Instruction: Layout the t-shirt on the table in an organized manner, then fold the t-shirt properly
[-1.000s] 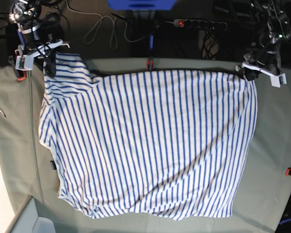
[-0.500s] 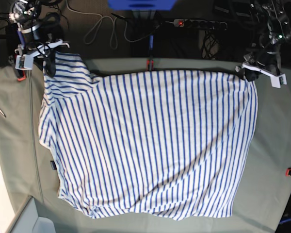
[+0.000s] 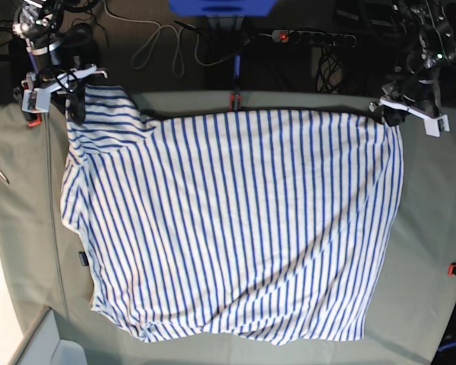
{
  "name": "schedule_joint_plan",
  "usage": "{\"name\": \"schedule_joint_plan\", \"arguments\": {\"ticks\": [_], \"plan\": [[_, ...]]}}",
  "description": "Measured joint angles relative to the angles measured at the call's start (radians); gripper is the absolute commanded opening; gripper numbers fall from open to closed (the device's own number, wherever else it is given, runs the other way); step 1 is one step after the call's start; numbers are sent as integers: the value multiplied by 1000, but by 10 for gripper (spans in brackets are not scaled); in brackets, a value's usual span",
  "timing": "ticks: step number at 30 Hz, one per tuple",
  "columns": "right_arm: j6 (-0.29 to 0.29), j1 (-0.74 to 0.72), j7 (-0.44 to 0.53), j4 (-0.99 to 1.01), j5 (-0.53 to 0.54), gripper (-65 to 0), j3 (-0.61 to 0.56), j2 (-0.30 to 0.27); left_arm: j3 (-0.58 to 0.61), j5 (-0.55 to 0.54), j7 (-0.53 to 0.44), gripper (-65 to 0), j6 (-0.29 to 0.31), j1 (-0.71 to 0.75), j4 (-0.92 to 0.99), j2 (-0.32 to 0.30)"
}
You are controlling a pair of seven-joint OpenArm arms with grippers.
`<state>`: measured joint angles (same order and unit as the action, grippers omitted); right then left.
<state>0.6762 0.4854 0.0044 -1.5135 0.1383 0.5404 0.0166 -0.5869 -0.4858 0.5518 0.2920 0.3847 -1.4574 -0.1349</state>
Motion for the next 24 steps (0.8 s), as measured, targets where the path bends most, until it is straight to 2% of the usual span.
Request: {"name": "schedule_joint_plan", "arguments": {"ticks": [24], "plan": [[0,1,0,1,0,-650,29,0,0,0,-3,-648,0,3,-1,0]]}}
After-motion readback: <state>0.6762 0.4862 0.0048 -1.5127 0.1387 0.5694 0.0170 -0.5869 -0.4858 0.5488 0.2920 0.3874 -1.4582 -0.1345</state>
